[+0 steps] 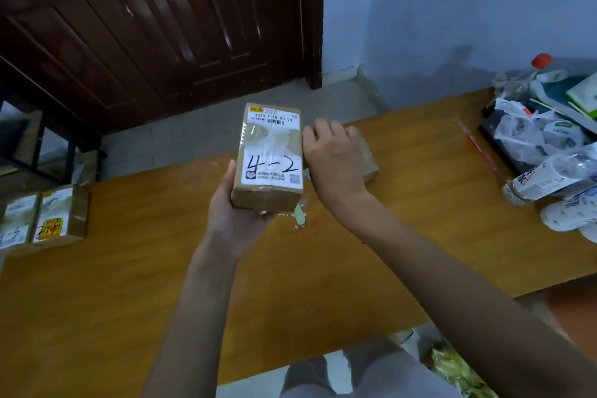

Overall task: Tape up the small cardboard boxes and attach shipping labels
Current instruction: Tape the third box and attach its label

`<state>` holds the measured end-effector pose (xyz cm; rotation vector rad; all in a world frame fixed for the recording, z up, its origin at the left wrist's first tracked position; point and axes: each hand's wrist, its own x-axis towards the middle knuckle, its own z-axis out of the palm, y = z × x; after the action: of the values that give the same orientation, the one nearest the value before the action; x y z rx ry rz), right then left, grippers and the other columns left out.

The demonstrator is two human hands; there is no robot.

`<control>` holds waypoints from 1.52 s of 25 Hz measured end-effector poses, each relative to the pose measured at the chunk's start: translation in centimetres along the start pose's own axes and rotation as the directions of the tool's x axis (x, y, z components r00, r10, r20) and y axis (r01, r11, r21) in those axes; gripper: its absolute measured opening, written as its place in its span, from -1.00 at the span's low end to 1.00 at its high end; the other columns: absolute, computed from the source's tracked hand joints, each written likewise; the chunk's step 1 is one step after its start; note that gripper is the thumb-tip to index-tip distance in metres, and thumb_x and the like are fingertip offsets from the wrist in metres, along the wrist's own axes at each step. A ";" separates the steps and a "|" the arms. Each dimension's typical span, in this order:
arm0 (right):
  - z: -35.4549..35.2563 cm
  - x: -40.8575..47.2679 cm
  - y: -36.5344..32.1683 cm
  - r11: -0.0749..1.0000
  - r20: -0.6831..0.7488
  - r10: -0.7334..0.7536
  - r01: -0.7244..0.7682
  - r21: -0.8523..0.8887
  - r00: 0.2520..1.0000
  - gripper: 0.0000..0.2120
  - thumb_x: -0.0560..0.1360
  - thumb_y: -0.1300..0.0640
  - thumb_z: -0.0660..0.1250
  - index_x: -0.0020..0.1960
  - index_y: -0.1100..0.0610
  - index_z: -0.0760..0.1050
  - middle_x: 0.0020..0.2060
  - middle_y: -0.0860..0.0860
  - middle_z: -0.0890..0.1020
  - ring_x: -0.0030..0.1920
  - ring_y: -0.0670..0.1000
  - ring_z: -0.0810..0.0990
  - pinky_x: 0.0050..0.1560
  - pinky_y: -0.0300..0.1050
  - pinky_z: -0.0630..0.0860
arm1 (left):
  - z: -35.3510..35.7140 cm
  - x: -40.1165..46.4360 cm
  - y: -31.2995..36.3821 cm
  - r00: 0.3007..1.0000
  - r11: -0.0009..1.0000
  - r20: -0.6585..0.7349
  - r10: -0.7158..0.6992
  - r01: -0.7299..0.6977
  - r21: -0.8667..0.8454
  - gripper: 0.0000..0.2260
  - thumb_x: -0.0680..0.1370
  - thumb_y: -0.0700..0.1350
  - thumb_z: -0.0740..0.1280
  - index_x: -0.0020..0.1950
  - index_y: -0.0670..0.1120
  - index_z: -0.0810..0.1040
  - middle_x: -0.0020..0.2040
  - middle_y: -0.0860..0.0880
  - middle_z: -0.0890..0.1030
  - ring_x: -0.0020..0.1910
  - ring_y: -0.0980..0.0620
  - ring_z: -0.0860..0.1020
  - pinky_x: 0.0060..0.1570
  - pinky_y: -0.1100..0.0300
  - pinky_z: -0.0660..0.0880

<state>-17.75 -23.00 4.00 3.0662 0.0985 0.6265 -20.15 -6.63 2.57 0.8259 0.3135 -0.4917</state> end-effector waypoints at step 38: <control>-0.5 0.6 5.2 0.964 0.135 -0.015 -0.021 0.264 0.991 -0.65 0.29 0.42 0.37 0.02 0.19 0.42 -0.11 0.09 0.50 -0.15 0.09 0.47 -0.24 -0.14 0.27 | -1.0 -0.8 1.5 0.965 0.913 -0.043 0.260 -0.231 0.337 -0.77 0.40 -0.10 0.34 -0.02 -0.19 0.58 -0.23 -0.06 0.62 -0.23 -0.03 0.59 -0.30 0.22 0.57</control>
<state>-17.13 -28.11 4.85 3.3568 0.1915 0.4337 -20.06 -4.78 3.21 1.1994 0.2041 -0.2733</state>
